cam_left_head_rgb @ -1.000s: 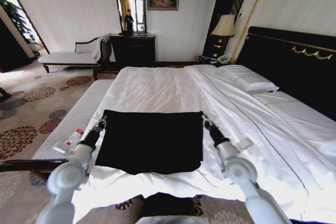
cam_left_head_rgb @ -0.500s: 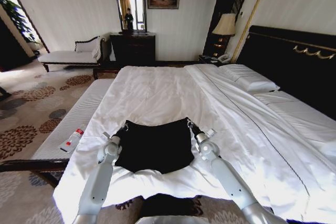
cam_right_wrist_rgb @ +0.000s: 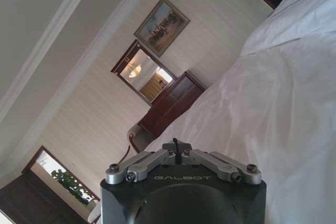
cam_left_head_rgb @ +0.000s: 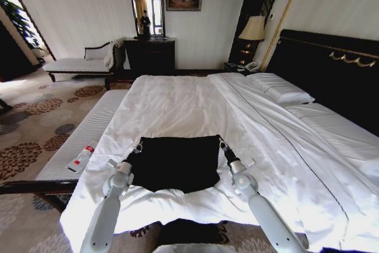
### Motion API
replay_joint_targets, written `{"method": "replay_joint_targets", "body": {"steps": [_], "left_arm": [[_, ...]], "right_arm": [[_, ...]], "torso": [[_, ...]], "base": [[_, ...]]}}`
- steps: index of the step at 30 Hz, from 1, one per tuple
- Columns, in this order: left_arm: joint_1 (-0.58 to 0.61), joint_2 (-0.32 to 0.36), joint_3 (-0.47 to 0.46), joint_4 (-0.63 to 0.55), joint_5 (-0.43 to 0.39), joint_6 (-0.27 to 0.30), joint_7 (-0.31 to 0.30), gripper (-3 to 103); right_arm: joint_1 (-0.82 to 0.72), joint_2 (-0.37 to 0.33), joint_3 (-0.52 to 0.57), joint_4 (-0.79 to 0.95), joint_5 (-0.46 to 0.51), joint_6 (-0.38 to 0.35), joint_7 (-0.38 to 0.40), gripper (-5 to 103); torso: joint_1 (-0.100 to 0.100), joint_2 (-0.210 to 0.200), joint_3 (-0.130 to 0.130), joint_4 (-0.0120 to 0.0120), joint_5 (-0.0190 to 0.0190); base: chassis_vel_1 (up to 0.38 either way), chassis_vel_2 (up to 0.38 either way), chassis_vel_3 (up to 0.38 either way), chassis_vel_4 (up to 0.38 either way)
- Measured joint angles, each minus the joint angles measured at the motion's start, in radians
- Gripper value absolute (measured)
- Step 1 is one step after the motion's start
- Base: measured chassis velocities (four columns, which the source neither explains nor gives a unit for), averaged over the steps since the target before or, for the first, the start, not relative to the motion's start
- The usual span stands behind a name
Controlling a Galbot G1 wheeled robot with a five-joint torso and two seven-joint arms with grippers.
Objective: Fold the clothes on the bed.
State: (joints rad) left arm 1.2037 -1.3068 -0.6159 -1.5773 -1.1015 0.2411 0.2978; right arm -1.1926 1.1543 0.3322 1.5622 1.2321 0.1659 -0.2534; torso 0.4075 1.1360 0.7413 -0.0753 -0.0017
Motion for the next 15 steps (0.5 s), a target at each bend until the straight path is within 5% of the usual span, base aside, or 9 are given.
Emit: {"method": "replay_joint_targets", "body": {"steps": [8,15], "left_arm": [[0.189,0.082,-0.027,-0.079,0.081,-0.020,0.074,1],[0.220,0.093,-0.060,-0.049,0.084,-0.037,0.092,1]], "right_arm": [[-0.195,0.011,0.045,0.084,-0.081,0.039,-0.077,0],[-0.239,0.022,0.057,0.041,-0.108,0.080,-0.134,0]], "torso": [[0.000,0.000,0.000,-0.0003,-0.0001],[0.000,0.000,0.000,-0.0006,-0.0001]], "base": [[0.000,0.000,0.000,0.000],[0.000,0.000,0.000,0.000]]}}
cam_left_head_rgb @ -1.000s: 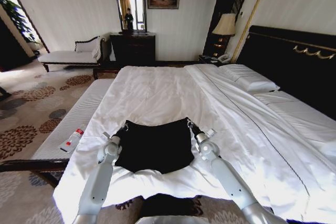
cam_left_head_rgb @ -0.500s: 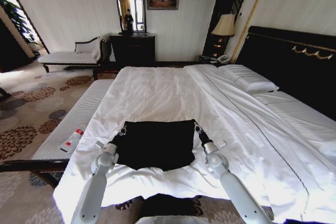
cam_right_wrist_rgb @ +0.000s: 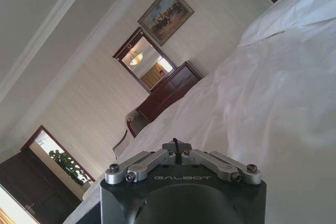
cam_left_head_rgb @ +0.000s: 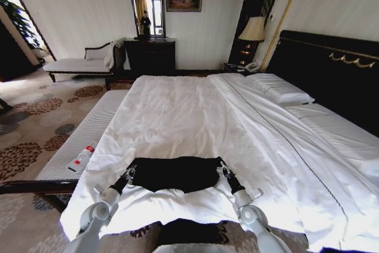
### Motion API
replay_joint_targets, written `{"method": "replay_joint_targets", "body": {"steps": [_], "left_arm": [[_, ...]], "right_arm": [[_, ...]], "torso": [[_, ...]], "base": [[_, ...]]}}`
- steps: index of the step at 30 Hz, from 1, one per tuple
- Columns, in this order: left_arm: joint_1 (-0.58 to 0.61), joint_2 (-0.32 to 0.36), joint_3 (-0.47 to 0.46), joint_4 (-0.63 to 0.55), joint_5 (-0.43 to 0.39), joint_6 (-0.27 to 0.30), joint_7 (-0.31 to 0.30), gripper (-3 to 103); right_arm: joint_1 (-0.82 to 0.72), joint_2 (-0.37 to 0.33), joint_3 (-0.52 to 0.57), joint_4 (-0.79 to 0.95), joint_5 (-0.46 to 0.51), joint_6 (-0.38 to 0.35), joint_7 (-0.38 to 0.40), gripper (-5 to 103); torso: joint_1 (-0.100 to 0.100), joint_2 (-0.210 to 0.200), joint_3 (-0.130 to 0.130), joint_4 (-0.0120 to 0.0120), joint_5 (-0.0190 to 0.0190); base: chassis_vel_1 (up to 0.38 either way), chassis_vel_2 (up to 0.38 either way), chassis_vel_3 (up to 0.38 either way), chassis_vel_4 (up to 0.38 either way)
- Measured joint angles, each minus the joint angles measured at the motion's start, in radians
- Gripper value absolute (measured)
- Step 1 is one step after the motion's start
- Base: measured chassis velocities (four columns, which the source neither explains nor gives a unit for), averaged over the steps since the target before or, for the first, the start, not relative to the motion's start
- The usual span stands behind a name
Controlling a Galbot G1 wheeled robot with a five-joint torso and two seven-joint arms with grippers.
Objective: Fold the clothes on the bed.
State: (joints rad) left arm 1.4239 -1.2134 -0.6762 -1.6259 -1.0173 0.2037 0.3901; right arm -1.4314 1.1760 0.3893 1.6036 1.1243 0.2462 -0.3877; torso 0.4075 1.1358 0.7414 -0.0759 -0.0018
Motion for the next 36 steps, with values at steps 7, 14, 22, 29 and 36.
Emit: {"method": "replay_joint_targets", "body": {"steps": [7,14,22,29,36], "left_arm": [[0.028,0.012,-0.023,-0.018,-0.016,-0.006,0.014,1],[0.071,-0.008,-0.019,-0.056,0.026,-0.028,0.022,1],[0.114,-0.036,-0.023,-0.094,0.075,-0.051,0.022,6],[0.226,-0.042,-0.142,-0.254,0.104,-0.123,0.071,26],[0.148,0.012,-0.203,-0.402,0.117,-0.090,-0.126,54]], "right_arm": [[-0.030,-0.005,0.007,-0.018,-0.003,0.048,-0.101,0],[-0.034,0.014,-0.003,-0.039,-0.053,0.067,-0.139,0],[-0.040,0.009,-0.002,-0.046,-0.093,0.083,-0.104,8],[-0.128,-0.015,0.077,0.107,-0.103,0.155,-0.086,28],[-0.097,-0.049,0.102,0.260,-0.155,0.062,0.210,56]], "torso": [[0.000,0.000,0.000,0.0002,0.0000],[0.000,0.000,0.000,0.0003,0.0001],[0.000,0.000,0.000,0.0002,0.0001],[0.000,0.000,0.000,0.0003,0.0003],[0.000,0.000,0.000,-0.0002,-0.0002]], "base": [[0.000,0.000,0.000,0.000],[0.000,0.000,0.000,0.000],[0.000,0.000,0.000,0.000],[0.000,0.000,0.000,0.000],[0.000,0.000,0.000,0.000]]}}
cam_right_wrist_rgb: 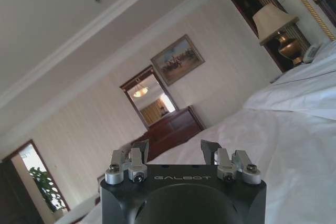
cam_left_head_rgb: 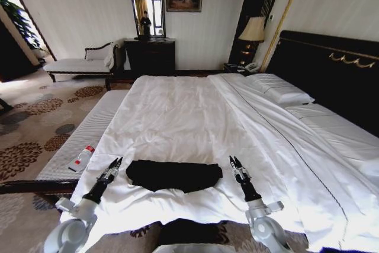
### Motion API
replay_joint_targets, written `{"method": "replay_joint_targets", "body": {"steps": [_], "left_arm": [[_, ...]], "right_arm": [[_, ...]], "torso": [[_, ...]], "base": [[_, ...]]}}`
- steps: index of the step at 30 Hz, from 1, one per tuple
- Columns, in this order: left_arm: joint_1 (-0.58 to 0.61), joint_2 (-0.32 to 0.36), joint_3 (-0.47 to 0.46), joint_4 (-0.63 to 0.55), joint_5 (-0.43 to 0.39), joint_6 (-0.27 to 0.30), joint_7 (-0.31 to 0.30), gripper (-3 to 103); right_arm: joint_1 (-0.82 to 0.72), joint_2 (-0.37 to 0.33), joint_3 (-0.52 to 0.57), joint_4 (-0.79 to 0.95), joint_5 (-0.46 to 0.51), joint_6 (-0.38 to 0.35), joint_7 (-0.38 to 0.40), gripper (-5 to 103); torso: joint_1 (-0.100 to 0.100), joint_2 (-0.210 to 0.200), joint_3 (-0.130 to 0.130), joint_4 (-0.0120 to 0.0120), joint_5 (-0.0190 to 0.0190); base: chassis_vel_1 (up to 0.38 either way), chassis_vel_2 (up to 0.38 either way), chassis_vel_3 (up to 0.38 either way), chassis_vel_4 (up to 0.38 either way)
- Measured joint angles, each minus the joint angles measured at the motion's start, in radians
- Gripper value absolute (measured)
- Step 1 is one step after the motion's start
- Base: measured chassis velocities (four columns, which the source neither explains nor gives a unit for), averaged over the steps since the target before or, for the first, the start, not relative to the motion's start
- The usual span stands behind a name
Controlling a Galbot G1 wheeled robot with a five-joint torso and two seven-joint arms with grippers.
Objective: Fold the clothes on the bed.
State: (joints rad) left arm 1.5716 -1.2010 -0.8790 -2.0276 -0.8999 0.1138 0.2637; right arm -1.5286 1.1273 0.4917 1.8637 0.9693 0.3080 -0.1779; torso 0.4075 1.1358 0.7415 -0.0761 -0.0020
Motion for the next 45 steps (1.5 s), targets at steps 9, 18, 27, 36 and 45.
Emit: {"method": "replay_joint_targets", "body": {"steps": [9,18,27,36,45], "left_arm": [[-0.243,0.062,0.285,0.044,0.328,0.274,-0.297,86],[-0.273,0.126,0.434,0.123,0.502,0.391,-0.365,100],[-0.168,0.157,0.430,0.092,0.579,0.385,-0.342,100],[0.030,0.174,0.341,-0.008,0.597,0.381,-0.322,100],[0.224,0.181,0.200,-0.145,0.579,0.312,-0.270,100]], "right_arm": [[0.279,-0.100,-0.250,-0.055,-0.132,-0.294,0.331,88],[0.389,-0.166,-0.390,-0.071,-0.081,-0.517,0.483,100],[0.270,-0.194,-0.397,-0.012,-0.113,-0.501,0.475,100],[0.099,-0.240,-0.366,0.079,-0.185,-0.459,0.456,100],[-0.045,-0.277,-0.306,0.208,-0.294,-0.381,0.462,100]], "torso": [[0.000,0.000,0.000,0.0003,0.0003],[0.000,0.000,0.000,0.0003,0.0001],[0.000,0.000,0.000,0.0003,0.0002],[0.000,0.000,0.000,0.0005,0.0002],[0.000,0.000,0.000,0.0005,0.0003]], "base": [[0.000,0.000,0.000,0.000],[0.000,0.000,0.000,0.000],[0.000,0.000,0.000,0.000],[0.000,0.000,0.000,0.000],[0.000,0.000,0.000,0.000]]}}
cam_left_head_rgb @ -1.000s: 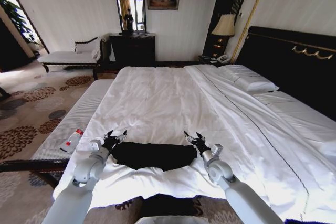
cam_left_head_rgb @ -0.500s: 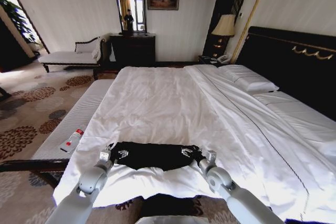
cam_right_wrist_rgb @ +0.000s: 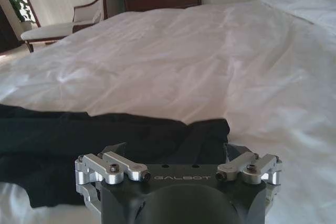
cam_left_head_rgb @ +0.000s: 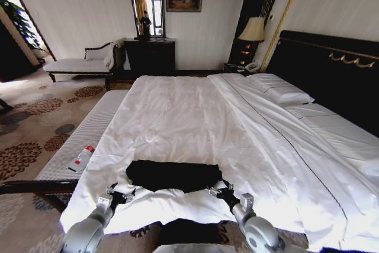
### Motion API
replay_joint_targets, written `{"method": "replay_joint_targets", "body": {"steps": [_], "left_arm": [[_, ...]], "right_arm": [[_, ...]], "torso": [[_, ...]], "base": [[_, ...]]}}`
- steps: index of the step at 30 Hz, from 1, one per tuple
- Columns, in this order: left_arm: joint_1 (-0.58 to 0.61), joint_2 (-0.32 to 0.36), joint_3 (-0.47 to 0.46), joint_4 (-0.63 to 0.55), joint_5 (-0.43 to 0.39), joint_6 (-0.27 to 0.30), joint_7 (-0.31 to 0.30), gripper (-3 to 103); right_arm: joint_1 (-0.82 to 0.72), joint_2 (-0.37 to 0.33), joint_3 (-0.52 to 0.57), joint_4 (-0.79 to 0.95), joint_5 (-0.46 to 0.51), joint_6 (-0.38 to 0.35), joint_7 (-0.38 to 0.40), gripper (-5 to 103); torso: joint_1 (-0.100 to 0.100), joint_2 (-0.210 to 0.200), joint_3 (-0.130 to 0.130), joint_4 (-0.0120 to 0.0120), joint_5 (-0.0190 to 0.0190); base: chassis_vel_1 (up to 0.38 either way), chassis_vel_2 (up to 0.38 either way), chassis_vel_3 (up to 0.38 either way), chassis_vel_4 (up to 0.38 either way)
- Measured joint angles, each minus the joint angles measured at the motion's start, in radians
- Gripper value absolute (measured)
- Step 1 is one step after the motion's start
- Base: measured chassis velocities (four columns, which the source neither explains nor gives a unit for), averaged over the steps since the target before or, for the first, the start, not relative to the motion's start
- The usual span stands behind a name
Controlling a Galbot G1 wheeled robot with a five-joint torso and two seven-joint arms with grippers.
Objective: Fold the clothes on the bed.
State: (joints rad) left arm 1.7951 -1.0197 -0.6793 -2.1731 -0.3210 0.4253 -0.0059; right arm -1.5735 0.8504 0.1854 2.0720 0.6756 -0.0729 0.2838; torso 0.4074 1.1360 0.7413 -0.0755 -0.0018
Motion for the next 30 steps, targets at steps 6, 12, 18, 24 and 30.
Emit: {"method": "replay_joint_targets", "body": {"steps": [6,12,18,24,30], "left_arm": [[-0.155,-0.004,-0.012,-0.080,-0.189,0.059,-0.040,100],[-0.376,0.010,0.165,0.053,-0.252,0.258,-0.175,100],[-0.579,-0.003,0.287,0.200,-0.396,0.318,-0.322,100],[-0.636,0.012,0.369,0.268,-0.426,0.317,-0.344,100],[-0.616,0.024,0.400,0.277,-0.451,0.314,-0.370,100]], "right_arm": [[0.133,0.019,0.014,0.069,0.141,-0.030,0.045,100],[0.355,0.033,-0.092,-0.027,0.303,-0.248,0.199,100],[0.518,0.059,-0.168,-0.092,0.476,-0.395,0.357,100],[0.523,0.057,-0.164,-0.104,0.594,-0.466,0.446,100],[0.510,0.063,-0.162,-0.093,0.611,-0.479,0.468,100]], "torso": [[0.000,0.000,0.000,-0.0004,0.0000],[0.001,0.000,0.000,-0.0002,-0.0003],[0.001,0.000,0.001,-0.0004,-0.0001],[0.000,0.000,0.000,-0.0001,0.0000],[0.000,0.000,0.000,-0.0001,0.0000]], "base": [[0.000,0.000,0.000,0.000],[0.000,0.000,0.000,0.000],[0.000,0.000,0.000,0.000],[0.000,0.000,0.000,0.000],[0.000,0.000,0.000,0.000]]}}
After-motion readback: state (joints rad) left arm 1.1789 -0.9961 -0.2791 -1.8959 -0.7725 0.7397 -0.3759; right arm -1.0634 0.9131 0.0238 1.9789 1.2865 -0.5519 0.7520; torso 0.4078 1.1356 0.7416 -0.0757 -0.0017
